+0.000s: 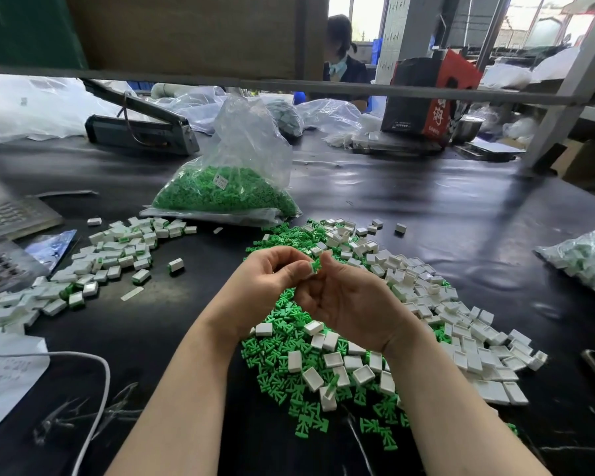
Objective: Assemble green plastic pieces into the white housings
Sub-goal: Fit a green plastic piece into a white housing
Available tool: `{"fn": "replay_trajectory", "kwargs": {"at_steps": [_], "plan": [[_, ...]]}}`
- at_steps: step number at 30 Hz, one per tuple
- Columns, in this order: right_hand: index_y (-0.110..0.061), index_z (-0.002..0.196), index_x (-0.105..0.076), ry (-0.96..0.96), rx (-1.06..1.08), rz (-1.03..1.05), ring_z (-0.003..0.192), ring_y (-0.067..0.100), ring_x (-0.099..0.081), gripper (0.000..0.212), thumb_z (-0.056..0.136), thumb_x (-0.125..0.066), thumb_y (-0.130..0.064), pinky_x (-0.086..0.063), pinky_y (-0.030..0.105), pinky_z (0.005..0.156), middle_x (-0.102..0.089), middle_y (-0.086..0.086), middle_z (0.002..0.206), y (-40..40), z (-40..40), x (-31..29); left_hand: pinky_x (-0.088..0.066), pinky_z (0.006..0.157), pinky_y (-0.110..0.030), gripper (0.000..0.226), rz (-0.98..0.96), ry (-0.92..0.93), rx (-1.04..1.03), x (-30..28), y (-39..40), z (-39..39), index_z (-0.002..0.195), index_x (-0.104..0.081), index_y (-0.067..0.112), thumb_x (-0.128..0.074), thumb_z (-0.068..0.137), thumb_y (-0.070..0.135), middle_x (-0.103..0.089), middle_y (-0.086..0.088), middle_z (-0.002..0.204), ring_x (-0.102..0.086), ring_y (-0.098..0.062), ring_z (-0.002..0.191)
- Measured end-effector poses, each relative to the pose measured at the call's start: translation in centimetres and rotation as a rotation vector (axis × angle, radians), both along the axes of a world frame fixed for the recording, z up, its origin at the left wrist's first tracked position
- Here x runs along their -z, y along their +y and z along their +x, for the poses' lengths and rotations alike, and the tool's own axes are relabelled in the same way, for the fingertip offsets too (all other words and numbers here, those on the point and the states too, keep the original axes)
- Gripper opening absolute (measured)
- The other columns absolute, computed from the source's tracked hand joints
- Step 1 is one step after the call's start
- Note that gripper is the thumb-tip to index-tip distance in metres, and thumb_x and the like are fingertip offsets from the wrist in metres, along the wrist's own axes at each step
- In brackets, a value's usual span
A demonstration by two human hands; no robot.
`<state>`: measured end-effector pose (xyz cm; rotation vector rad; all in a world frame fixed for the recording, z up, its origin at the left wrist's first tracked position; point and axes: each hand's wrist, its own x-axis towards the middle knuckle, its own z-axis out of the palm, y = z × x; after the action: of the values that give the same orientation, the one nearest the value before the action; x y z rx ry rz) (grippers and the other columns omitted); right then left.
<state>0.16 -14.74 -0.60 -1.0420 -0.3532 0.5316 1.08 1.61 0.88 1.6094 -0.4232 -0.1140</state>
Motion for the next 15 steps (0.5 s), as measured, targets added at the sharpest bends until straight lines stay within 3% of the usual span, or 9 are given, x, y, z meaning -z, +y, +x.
{"fn": "replay_trajectory", "kwargs": {"at_steps": [7,15], "plan": [[-0.005,0.104,-0.056,-0.026,0.054,0.037,0.071,0.012,-0.054,0.036,0.092,-0.049,-0.038,-0.035,0.026,0.068,-0.059,0.005,0.075,0.61,-0.1,0.66,-0.052,0.077,-0.023,0.011,0.006,-0.034,-0.021,-0.02,0.01,0.06,0.086,-0.067,0.011,-0.059,0.094,0.008,-0.067,0.0,0.075,-0.062,-0.01,0.074],[-0.009,0.097,-0.06,-0.015,0.049,0.013,0.067,0.014,-0.051,0.035,0.093,-0.047,-0.04,-0.029,0.027,0.065,-0.058,0.006,0.071,0.7,-0.03,0.42,-0.052,0.075,-0.021,0.011,-0.013,-0.044,-0.009,0.08,0.06,0.09,0.086,-0.067,0.012,-0.059,0.093,0.007,-0.069,0.002,0.074,-0.064,-0.008,0.075]]}}
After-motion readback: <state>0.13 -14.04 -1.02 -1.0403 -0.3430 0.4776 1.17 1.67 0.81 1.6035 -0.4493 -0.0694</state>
